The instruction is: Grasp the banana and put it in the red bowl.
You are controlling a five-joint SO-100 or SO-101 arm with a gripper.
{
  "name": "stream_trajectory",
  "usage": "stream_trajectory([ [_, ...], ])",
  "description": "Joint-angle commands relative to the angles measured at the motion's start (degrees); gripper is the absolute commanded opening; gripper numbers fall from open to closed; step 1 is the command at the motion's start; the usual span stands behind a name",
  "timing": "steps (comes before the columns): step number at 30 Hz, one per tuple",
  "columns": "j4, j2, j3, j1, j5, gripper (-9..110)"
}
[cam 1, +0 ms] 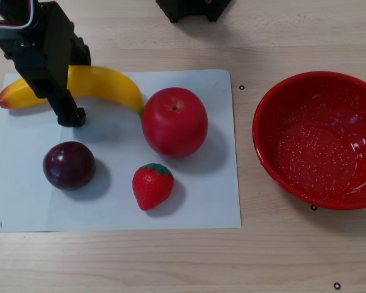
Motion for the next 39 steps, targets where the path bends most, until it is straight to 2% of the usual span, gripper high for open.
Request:
stream_trajectory([
  [1,2.29,4.57,-5.27,0.09,1.14,10],
  [3,3.16,5.98,-4.57,-0.35,2.02,0],
  [12,11.69,14.06,-3.96,-3.16,7.03,0],
  [22,26.02,21.88,-12.39,-5.01,12.66,0],
  [29,26.02,28.74,-12.74,-5.27,14.85,0],
  [39,26.02,29.62,-18.11,1.05,9.05,0],
])
